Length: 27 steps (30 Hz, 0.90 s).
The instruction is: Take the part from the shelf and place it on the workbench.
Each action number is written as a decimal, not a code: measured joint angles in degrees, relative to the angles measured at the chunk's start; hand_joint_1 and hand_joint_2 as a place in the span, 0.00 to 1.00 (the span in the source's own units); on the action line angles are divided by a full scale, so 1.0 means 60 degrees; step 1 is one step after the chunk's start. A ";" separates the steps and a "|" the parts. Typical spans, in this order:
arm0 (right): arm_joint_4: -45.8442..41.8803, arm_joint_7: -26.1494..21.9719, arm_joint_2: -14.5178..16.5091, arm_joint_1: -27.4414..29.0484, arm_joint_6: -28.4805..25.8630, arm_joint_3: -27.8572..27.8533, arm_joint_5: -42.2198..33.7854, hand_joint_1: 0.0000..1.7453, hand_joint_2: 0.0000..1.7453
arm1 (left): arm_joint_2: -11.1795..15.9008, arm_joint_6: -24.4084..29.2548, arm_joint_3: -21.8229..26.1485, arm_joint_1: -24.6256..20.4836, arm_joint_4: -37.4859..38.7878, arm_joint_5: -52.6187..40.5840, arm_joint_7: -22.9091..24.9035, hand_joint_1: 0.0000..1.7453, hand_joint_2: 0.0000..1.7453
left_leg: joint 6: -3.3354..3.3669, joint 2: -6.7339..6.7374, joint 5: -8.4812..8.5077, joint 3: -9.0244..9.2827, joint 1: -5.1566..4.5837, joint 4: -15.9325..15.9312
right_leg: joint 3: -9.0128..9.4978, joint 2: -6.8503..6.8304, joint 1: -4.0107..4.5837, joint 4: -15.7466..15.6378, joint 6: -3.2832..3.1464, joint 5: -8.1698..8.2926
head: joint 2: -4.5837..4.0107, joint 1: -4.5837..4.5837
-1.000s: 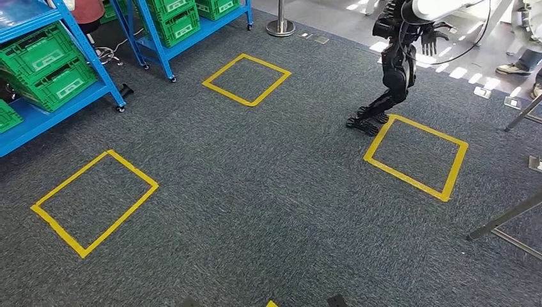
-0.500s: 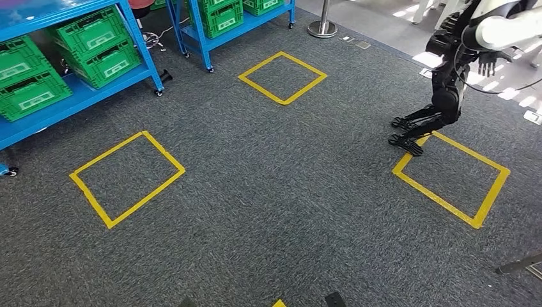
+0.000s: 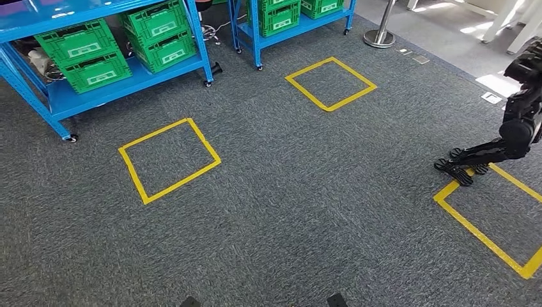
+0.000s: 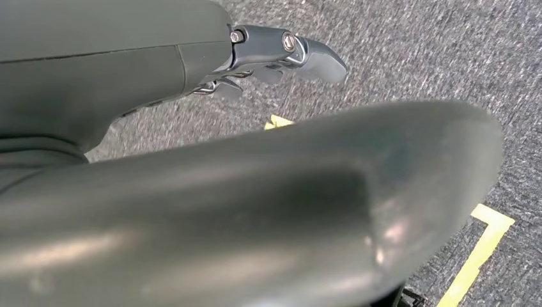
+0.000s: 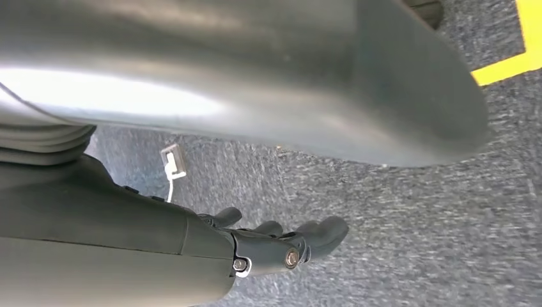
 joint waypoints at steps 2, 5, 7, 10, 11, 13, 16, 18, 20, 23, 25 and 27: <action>0.0000 -0.0005 0.0004 -0.0014 -0.0001 -0.0001 0.0004 0.00 0.00 | 0.0019 0.0010 0.0009 0.0020 0.0003 0.0002 0.0000 0.00 0.00 | -0.0108 0.0172 -0.0073 -0.0098 0.0012 0.0103 | -0.0003 -0.0205 -0.0002 -0.0053 -0.0163 0.0062 | 0.0000 -0.0044; 0.0000 -0.0010 0.0005 0.0011 -0.0005 -0.0001 0.0009 0.00 0.00 | 0.0028 0.0025 0.0012 -0.0017 0.0002 0.0005 -0.0003 0.00 0.00 | -0.0179 0.0953 -0.0895 -0.0751 -0.0021 0.1538 | -0.0021 -0.0593 0.0030 -0.0096 -0.0327 0.0078 | 0.0000 -0.0191; 0.0000 -0.0005 0.0001 0.0040 -0.0005 -0.0001 0.0007 0.00 0.00 | 0.0028 0.0030 0.0012 -0.0004 0.0004 0.0010 -0.0001 0.00 0.00 | -0.0198 0.1117 -0.1310 -0.1205 -0.0019 0.2608 | -0.0034 -0.0864 0.0074 -0.0092 -0.0350 0.0067 | 0.0000 -0.0213; 0.0000 -0.0018 -0.0001 0.0025 -0.0001 -0.0001 0.0009 0.00 0.00 | 0.0028 0.0004 0.0026 0.0036 0.0010 0.0051 0.0005 0.00 0.00 | -0.0142 0.1235 -0.0713 -0.0618 -0.0026 0.1693 | -0.0013 -0.1156 0.0106 -0.0083 -0.0342 0.0055 | 0.0000 -0.0228; 0.0000 -0.0034 -0.0001 0.0015 0.0001 -0.0001 0.0010 0.00 0.00 | 0.0030 -0.0014 0.0050 0.0030 0.0010 0.0074 0.0010 0.00 0.00 | -0.0091 0.1332 -0.0480 -0.0231 -0.0044 0.0979 | -0.0003 -0.1224 0.0117 -0.0078 -0.0322 0.0044 | 0.0000 -0.0231; 0.0000 -0.0089 0.0000 -0.0021 0.0004 -0.0001 0.0011 0.00 0.00 | 0.0036 -0.0042 0.0115 0.0023 0.0006 0.0127 0.0023 0.00 0.00 | 0.0045 0.1472 -0.0325 0.0231 -0.0098 0.0051 | 0.0010 -0.1300 0.0133 -0.0096 -0.0212 -0.0017 | 0.0000 -0.0226; 0.0000 -0.0159 0.0007 -0.0059 0.0007 -0.0001 0.0004 0.00 0.00 | 0.0053 -0.0043 0.0177 0.0058 0.0005 0.0168 0.0032 0.00 0.00 | 0.0288 0.1394 -0.0468 0.0338 -0.0107 -0.0213 | 0.0061 -0.1313 0.0092 0.0014 0.0056 0.0094 | 0.0000 -0.0240; 0.0000 -0.0182 0.0010 -0.0070 0.0006 -0.0001 -0.0004 0.00 0.00 | 0.0052 -0.0043 0.0196 0.0066 0.0002 0.0168 0.0015 0.00 0.00 | 0.0415 0.1295 -0.0456 0.0511 -0.0069 -0.0255 | -0.0096 -0.1027 0.0050 0.0362 0.0173 -0.0003 | 0.0000 -0.0205; 0.0000 -0.0205 0.0007 -0.0067 0.0005 -0.0002 -0.0005 0.00 0.00 | 0.0037 -0.0043 0.0227 0.0057 -0.0001 0.0168 0.0001 0.00 0.00 | 0.0480 0.1217 -0.0477 0.0663 -0.0049 -0.0249 | -0.0717 -0.0661 0.0013 0.1371 0.0238 -0.0428 | 0.0000 -0.0120; 0.0000 -0.0216 0.0002 0.0022 0.0004 -0.0007 -0.0006 0.00 0.00 | 0.0015 -0.0043 0.0250 0.0086 0.0001 0.0168 0.0000 0.00 0.00 | 0.0455 0.1062 -0.0663 0.0895 -0.0030 -0.0242 | -0.1823 -0.0525 -0.0005 0.2682 0.0287 -0.0993 | 0.0000 -0.0054; 0.0000 -0.0211 -0.0002 0.0064 0.0004 -0.0008 -0.0002 0.00 0.00 | 0.0004 -0.0043 0.0252 0.0115 0.0001 0.0168 0.0004 0.00 0.00 | 0.0377 0.0958 -0.0879 0.1158 0.0025 -0.0241 | -0.1861 -0.0524 -0.0035 0.2044 0.0337 -0.0772 | 0.0000 -0.0036; 0.0003 -0.0198 -0.0005 0.0082 0.0009 -0.0008 0.0005 0.00 0.00 | -0.0010 -0.0041 0.0256 0.0125 0.0003 0.0168 0.0012 0.00 0.00 | 0.0253 0.0886 -0.1160 0.1409 0.0064 -0.0234 | -0.1571 -0.0548 -0.0076 0.0796 0.0373 0.0238 | 0.0000 -0.0002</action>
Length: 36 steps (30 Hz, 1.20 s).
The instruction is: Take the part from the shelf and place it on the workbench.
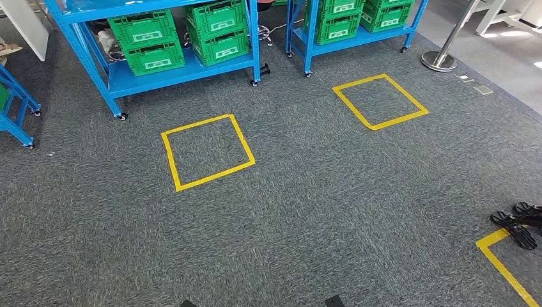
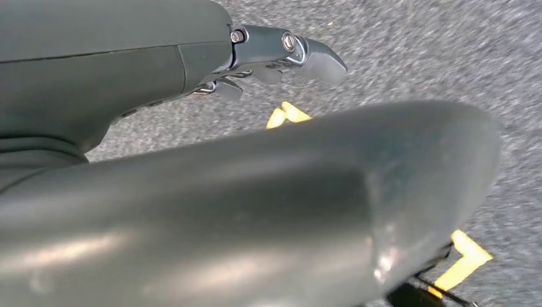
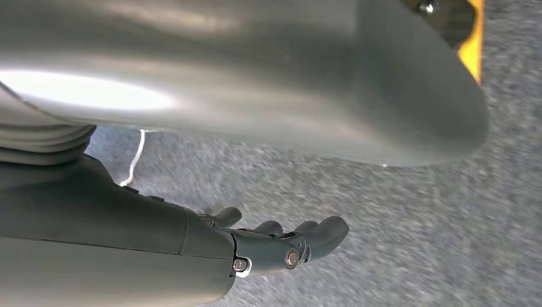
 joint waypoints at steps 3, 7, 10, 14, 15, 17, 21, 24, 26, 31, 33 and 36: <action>0.0002 0.0031 -0.0001 -0.0001 0.0016 -0.0002 0.0002 0.00 0.00 | -0.0008 0.0013 0.0014 0.0001 -0.0003 0.0000 0.0022 0.00 0.00 | -0.0237 -0.0045 -0.0181 0.0355 -0.0026 -0.0040 | 0.0303 -0.0038 0.0032 -0.0726 -0.0221 0.0671 | 0.0000 0.0014; -0.0003 0.0037 -0.0003 -0.0007 0.0006 -0.0004 0.0018 0.00 0.00 | -0.0006 0.0026 0.0069 -0.0034 -0.0011 -0.0007 0.0032 0.00 0.00 | -0.0462 0.0115 0.0595 -0.0612 -0.0009 0.1848 | 0.1008 -0.0031 0.0000 -0.0848 -0.0581 0.0264 | 0.0000 -0.0083; -0.0001 0.0037 -0.0004 0.0008 0.0008 -0.0004 0.0021 0.00 0.00 | -0.0009 0.0031 0.0107 0.0005 0.0003 -0.0018 0.0034 0.00 0.00 | -0.0485 0.0214 -0.0390 -0.1892 -0.0011 0.2966 | 0.1631 -0.0036 0.0024 -0.0943 -0.0679 -0.0169 | 0.0000 -0.0156; 0.0000 0.0035 -0.0003 0.0024 0.0012 -0.0005 0.0020 0.00 0.00 | -0.0007 0.0031 0.0145 0.0064 0.0025 -0.0031 -0.0035 0.00 0.00 | -0.0311 0.0248 -0.0869 -0.2510 -0.0042 0.1810 | 0.2411 0.0038 0.0045 -0.0975 -0.0678 -0.0746 | 0.0000 -0.0225; 0.0005 0.0034 0.0000 0.0035 0.0015 -0.0007 0.0020 0.00 0.00 | 0.0001 0.0031 0.0149 0.0083 0.0035 -0.0032 -0.0072 0.00 0.00 | -0.0223 0.0269 -0.0021 -0.2565 -0.0071 0.1283 | 0.2571 0.0045 0.0064 -0.0940 -0.0642 -0.0917 | 0.0000 -0.0256; 0.0010 0.0034 0.0003 0.0046 0.0016 -0.0021 0.0020 0.00 0.00 | 0.0012 0.0032 0.0156 0.0107 0.0054 -0.0044 -0.0127 0.00 0.00 | -0.0130 0.0287 0.1555 -0.2560 -0.0137 0.0682 | 0.2755 0.0078 0.0094 -0.0877 -0.0523 -0.1237 | 0.0000 -0.0282; 0.0006 0.0033 0.0004 -0.0103 0.0015 -0.0048 0.0051 0.00 0.00 | -0.0005 0.0069 0.0157 -0.0058 0.0006 -0.0091 -0.0180 0.00 0.00 | 0.0047 0.0214 0.1725 -0.2404 -0.0185 0.0631 | 0.2932 0.0089 0.0033 -0.0782 -0.0265 -0.1670 | 0.0000 -0.0245; 0.0001 0.0036 0.0004 -0.0163 0.0015 -0.0104 0.0093 0.00 0.00 | -0.0018 0.0099 0.0160 -0.0157 -0.0006 -0.0116 -0.0182 0.00 0.00 | 0.0207 0.0196 0.1561 -0.2228 -0.0157 0.0534 | 0.2023 0.0084 0.0036 0.0774 -0.0192 -0.2291 | 0.0000 -0.0126; 0.0001 0.0038 0.0004 -0.0124 0.0019 -0.0137 0.0114 0.00 0.00 | -0.0026 0.0102 0.0160 -0.0134 -0.0003 -0.0136 -0.0167 0.00 0.00 | 0.0223 0.0169 0.1438 -0.2113 -0.0159 0.0530 | 0.1207 0.0084 0.0042 0.1760 -0.0160 -0.2384 | 0.0000 -0.0062; 0.0001 0.0039 -0.0020 -0.0049 0.0022 -0.0159 0.0148 0.00 0.00 | -0.0056 0.0116 0.0160 -0.0075 0.0008 -0.0181 -0.0150 0.00 0.00 | 0.0103 0.0053 0.1170 -0.1814 -0.0182 0.0571 | 0.1288 0.0097 0.0095 -0.0190 -0.0310 -0.0540 | 0.0000 0.0062; 0.0001 0.0037 -0.0026 -0.0062 0.0025 -0.0161 0.0152 0.00 0.00 | -0.0053 0.0125 0.0160 -0.0083 0.0010 -0.0188 -0.0162 0.00 0.00 | 0.0055 0.0033 0.1119 -0.1800 -0.0217 0.0578 | 0.1370 0.0104 0.0113 -0.0559 -0.0355 -0.0450 | 0.0000 0.0057; 0.0001 0.0032 -0.0025 -0.0042 0.0021 -0.0167 0.0151 0.00 0.00 | -0.0042 0.0137 0.0160 -0.0067 0.0012 -0.0199 -0.0200 0.00 0.00 | 0.0057 0.0045 0.1108 -0.1736 -0.0223 0.0507 | 0.1409 0.0105 0.0115 -0.0623 -0.0359 -0.0442 | 0.0000 0.0033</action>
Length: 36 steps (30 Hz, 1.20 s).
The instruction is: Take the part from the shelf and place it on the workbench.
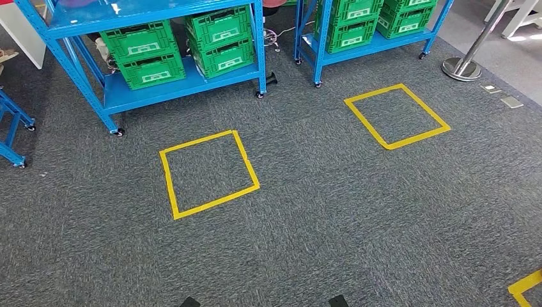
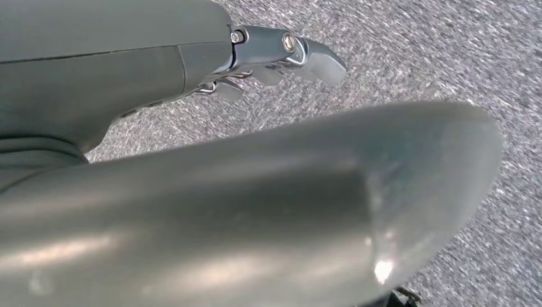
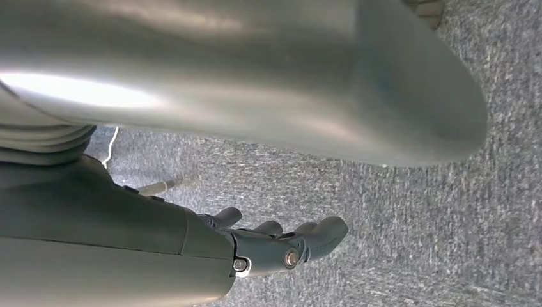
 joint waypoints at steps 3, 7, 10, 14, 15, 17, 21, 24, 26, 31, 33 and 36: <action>0.0000 -0.0009 0.0002 -0.0001 0.0002 -0.0001 0.0013 0.00 0.00 | 0.0000 0.0040 0.0001 0.0000 -0.0001 -0.0001 -0.0021 0.00 0.00 | -0.0086 0.0001 0.0003 0.0092 -0.0001 -0.0072 | 0.0053 0.0003 0.0004 -0.0001 -0.0067 -0.0038 | 0.0000 -0.0014; 0.0000 -0.0008 0.0003 -0.0006 0.0007 -0.0001 0.0059 0.00 0.00 | 0.0005 0.0089 0.0036 0.0006 -0.0002 0.0053 -0.0062 0.00 0.00 | -0.0164 -0.0001 -0.0022 0.0163 0.0000 -0.0111 | 0.0107 0.0002 0.0011 0.0000 -0.0132 -0.0082 | 0.0000 -0.0018; 0.0000 -0.0006 0.0003 -0.0006 0.0045 -0.0001 0.0086 0.00 0.00 | 0.0008 0.0113 0.0119 0.0019 0.0000 0.0096 -0.0118 0.00 0.00 | -0.0190 -0.0001 -0.0035 0.0178 0.0000 -0.0117 | 0.0125 0.0003 0.0013 -0.0001 -0.0153 -0.0102 | 0.0000 -0.0016; 0.0000 -0.0010 0.0003 -0.0001 0.0092 -0.0001 0.0073 0.00 0.00 | 0.0010 0.0115 0.0164 0.0079 0.0001 0.0103 -0.0171 0.00 0.00 | -0.0202 -0.0001 -0.0045 0.0179 0.0000 -0.0118 | 0.0134 0.0004 0.0012 -0.0014 -0.0157 -0.0112 | 0.0000 -0.0015; 0.0000 -0.0022 0.0003 0.0002 0.0084 -0.0001 0.0067 0.00 0.00 | 0.0010 0.0117 0.0166 0.0094 0.0001 0.0097 -0.0190 0.00 0.25 | -0.0203 -0.0001 -0.0047 0.0179 0.0000 -0.0118 | 0.0136 0.0004 0.0011 -0.0018 -0.0156 -0.0112 | 0.0000 -0.0015; 0.0000 -0.0066 0.0003 0.0007 0.0035 -0.0001 0.0046 0.00 0.50 | 0.0008 0.0131 0.0170 0.0119 -0.0001 0.0086 -0.0269 0.00 0.75 | -0.0199 -0.0001 -0.0051 0.0179 0.0000 -0.0118 | 0.0140 0.0003 0.0008 -0.0024 -0.0155 -0.0113 | 0.0000 -0.0015; 0.0000 -0.0105 0.0003 0.0022 -0.0071 -0.0004 0.0010 0.00 1.00 | 0.0005 0.0355 0.0215 0.0146 -0.0001 0.0084 -0.0387 0.00 1.00 | -0.0191 -0.0001 -0.0056 0.0185 0.0000 -0.0118 | 0.0156 0.0003 0.0004 -0.0041 -0.0154 -0.0113 | 0.0000 -0.0015; 0.0000 0.0021 0.0003 0.0034 -0.0118 -0.0008 0.0050 0.00 1.00 | -0.0012 0.0614 0.0296 0.0166 0.0002 0.0160 -0.0133 0.00 1.00 | -0.0184 -0.0001 -0.0061 0.0192 0.0000 -0.0118 | 0.0169 0.0003 0.0004 -0.0049 -0.0153 -0.0113 | 0.0000 -0.0015; 0.0000 0.0104 0.0004 0.0036 -0.0157 -0.0008 0.0082 0.00 1.00 | -0.0028 0.0609 0.0393 0.0179 0.0006 0.0225 0.0049 0.00 1.00 | -0.0182 -0.0001 -0.0062 0.0196 -0.0001 -0.0117 | 0.0175 0.0003 0.0003 -0.0054 -0.0152 -0.0113 | 0.0000 -0.0015; 0.0000 0.0281 0.0003 0.0041 -0.0189 -0.0070 -0.0095 0.00 1.00 | -0.0060 0.0446 0.0487 0.0215 0.0022 0.0190 0.0233 0.00 1.00 | -0.0175 -0.0002 -0.0067 0.0203 0.0000 -0.0118 | 0.0190 0.0002 0.0003 -0.0066 -0.0146 -0.0116 | 0.0000 -0.0015; -0.0003 0.0332 -0.0011 0.0087 -0.0110 -0.0071 -0.0354 0.00 1.00 | -0.0044 0.0386 0.0481 0.0281 0.0009 0.0252 0.0268 0.00 1.00 | -0.0172 -0.0001 -0.0076 0.0213 0.0000 -0.0118 | 0.0200 0.0003 0.0004 -0.0068 -0.0143 -0.0119 | 0.0000 -0.0015; -0.0024 0.0342 -0.0072 0.0234 0.0109 0.0056 -0.0961 0.00 1.00 | 0.0022 0.0292 0.0428 0.0473 -0.0049 0.0662 0.0245 0.00 1.00 | -0.0167 -0.0001 -0.0088 0.0227 0.0000 -0.0118 | 0.0216 0.0003 0.0003 -0.0072 -0.0134 -0.0126 | 0.0000 -0.0015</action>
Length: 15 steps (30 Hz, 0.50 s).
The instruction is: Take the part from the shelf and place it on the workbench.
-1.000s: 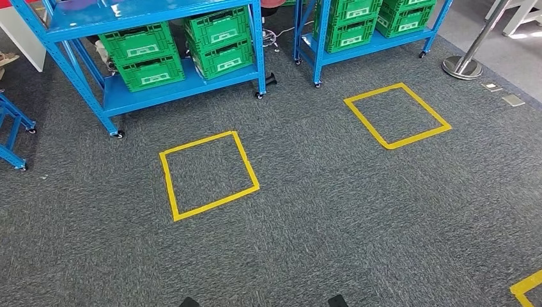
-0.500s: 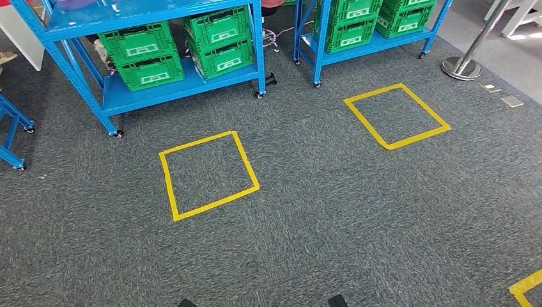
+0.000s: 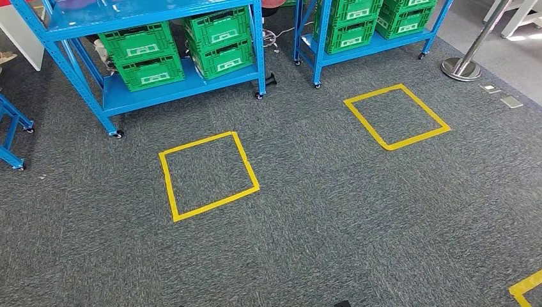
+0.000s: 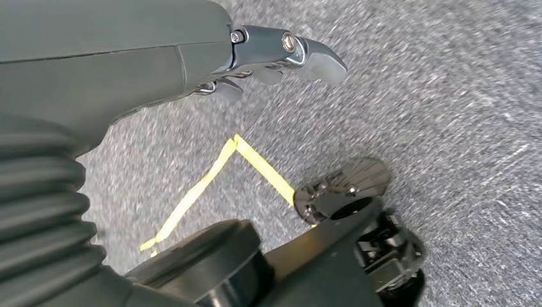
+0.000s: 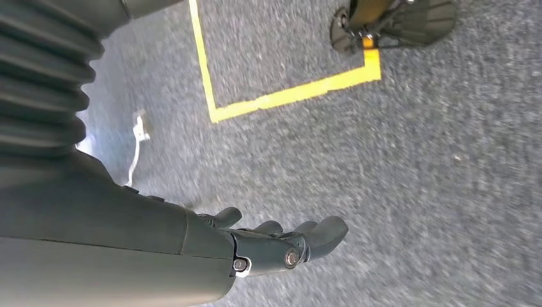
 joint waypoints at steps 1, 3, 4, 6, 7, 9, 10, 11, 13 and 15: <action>-0.0017 -0.0003 -0.0028 0.0054 0.0078 0.0066 -0.0223 0.00 1.00 | 0.0031 -0.0030 -0.0029 0.0069 -0.0028 0.0183 -0.0023 0.00 1.00 | 0.0002 0.0000 -0.0003 0.0001 0.0000 0.0000 | 0.0002 0.0000 0.0000 -0.0002 0.0004 -0.0004 | 0.0000 0.0000; -0.0066 -0.0009 -0.0092 0.0158 0.0245 0.0230 -0.0690 0.00 1.00 | 0.0097 -0.0097 -0.0125 0.0201 -0.0095 0.0577 -0.0077 0.00 1.00 | 0.0002 0.0000 -0.0008 0.0004 0.0000 0.0000 | 0.0006 0.0000 0.0000 -0.0006 0.0010 -0.0009 | 0.0000 0.0000; -0.0097 -0.0011 -0.0127 0.0209 0.0326 0.0323 -0.0920 0.00 1.00 | 0.0133 -0.0127 -0.0187 0.0262 -0.0130 0.0772 -0.0102 0.00 1.00 | 0.0001 0.0000 -0.0011 0.0006 0.0000 0.0000 | 0.0008 0.0000 0.0000 -0.0007 0.0015 -0.0013 | 0.0000 0.0000; -0.0163 -0.0019 -0.0198 0.0312 0.0489 0.0510 -0.1382 0.00 1.00 | 0.0204 -0.0196 -0.0333 0.0390 -0.0204 0.1163 -0.0155 0.00 1.00 | 0.0002 0.0000 -0.0015 0.0010 0.0000 0.0000 | 0.0013 0.0000 0.0001 -0.0010 0.0019 -0.0017 | 0.0000 0.0000; -0.0202 -0.0030 -0.0237 0.0367 0.0572 0.0611 -0.1613 0.00 1.00 | 0.0242 -0.0225 -0.0412 0.0457 -0.0244 0.1361 -0.0181 0.00 1.00 | 0.0003 0.0000 -0.0016 0.0012 0.0000 0.0000 | 0.0014 0.0000 0.0001 -0.0011 0.0022 -0.0019 | 0.0000 0.0000; -0.0282 -0.0057 -0.0318 0.0480 0.0740 0.0827 -0.2077 0.00 1.00 | 0.0322 -0.0291 -0.0586 0.0595 -0.0329 0.1759 -0.0237 0.00 1.00 | 0.0007 0.0000 -0.0019 0.0017 0.0000 0.0000 | 0.0018 0.0000 0.0001 -0.0016 0.0024 -0.0020 | 0.0000 0.0000; -0.0322 -0.0075 -0.0356 0.0536 0.0820 0.0939 -0.2300 0.00 1.00 | 0.0362 -0.0321 -0.0674 0.0663 -0.0370 0.1951 -0.0261 0.00 1.00 | 0.0010 0.0000 -0.0021 0.0018 0.0000 0.0000 | 0.0021 -0.0001 0.0001 -0.0018 0.0026 -0.0021 | 0.0000 0.0000; -0.0362 -0.0091 -0.0398 0.0591 0.0900 0.1055 -0.2525 0.00 1.00 | 0.0402 -0.0355 -0.0764 0.0731 -0.0412 0.2143 -0.0286 0.00 1.00 | 0.0012 0.0000 -0.0023 0.0021 0.0000 -0.0001 | 0.0025 0.0000 0.0001 -0.0020 0.0028 -0.0023 | 0.0000 0.0000; -0.0449 -0.0128 -0.0481 0.0708 0.1067 0.1305 -0.2989 0.00 1.00 | 0.0485 -0.0419 -0.0958 0.0873 -0.0500 0.2536 -0.0338 0.00 1.00 | 0.0017 0.0000 -0.0027 0.0026 0.0000 -0.0001 | 0.0032 -0.0001 0.0002 -0.0023 0.0031 -0.0026 | 0.0000 0.0000; -0.0536 -0.0152 -0.0567 0.0828 0.1238 0.1574 -0.3468 0.00 1.00 | 0.0566 -0.0488 -0.1164 0.1016 -0.0591 0.2942 -0.0396 0.00 1.00 | 0.0021 0.0000 -0.0030 0.0030 0.0000 -0.0001 | 0.0039 -0.0001 0.0002 -0.0028 0.0032 -0.0027 | 0.0000 0.0000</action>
